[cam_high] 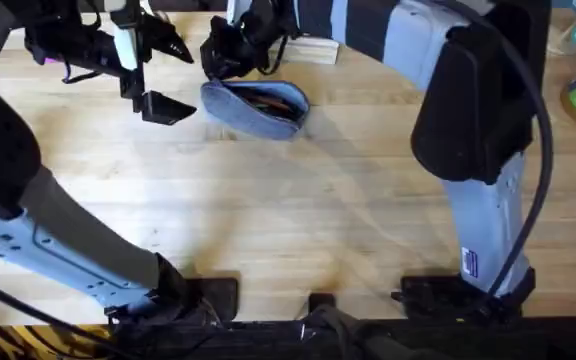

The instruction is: Unzip the bag, pick up the pens from the table one at a time and place them inside, then zip the bag closed.

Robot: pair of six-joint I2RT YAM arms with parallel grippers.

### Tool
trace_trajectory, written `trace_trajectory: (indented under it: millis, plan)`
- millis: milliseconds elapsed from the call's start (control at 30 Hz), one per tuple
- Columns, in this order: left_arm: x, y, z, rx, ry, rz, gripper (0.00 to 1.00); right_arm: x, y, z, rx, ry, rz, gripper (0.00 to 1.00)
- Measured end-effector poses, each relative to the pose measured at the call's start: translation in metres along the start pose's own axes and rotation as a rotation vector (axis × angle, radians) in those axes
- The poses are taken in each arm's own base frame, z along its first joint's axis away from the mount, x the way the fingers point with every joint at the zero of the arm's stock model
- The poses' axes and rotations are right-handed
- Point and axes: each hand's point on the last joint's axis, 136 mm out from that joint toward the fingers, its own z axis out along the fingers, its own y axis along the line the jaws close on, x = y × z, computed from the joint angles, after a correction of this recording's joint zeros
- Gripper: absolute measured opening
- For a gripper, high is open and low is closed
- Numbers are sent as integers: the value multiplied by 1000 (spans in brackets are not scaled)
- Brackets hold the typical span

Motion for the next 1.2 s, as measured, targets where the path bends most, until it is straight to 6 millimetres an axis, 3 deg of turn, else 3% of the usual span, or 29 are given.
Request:
trace_trajectory:
  millis: [567,833,1200]
  plan:
    - [0,-1,0,3,-1,-3,993,-3,-1,-4,-21,2,-25,32]
    - [0,-1,1,6,-3,-5,994,-12,16,-29,-44,-33,-72,32]
    - [8,-10,37,84,-101,-80,993,-6,15,-34,-31,-10,-73,30]
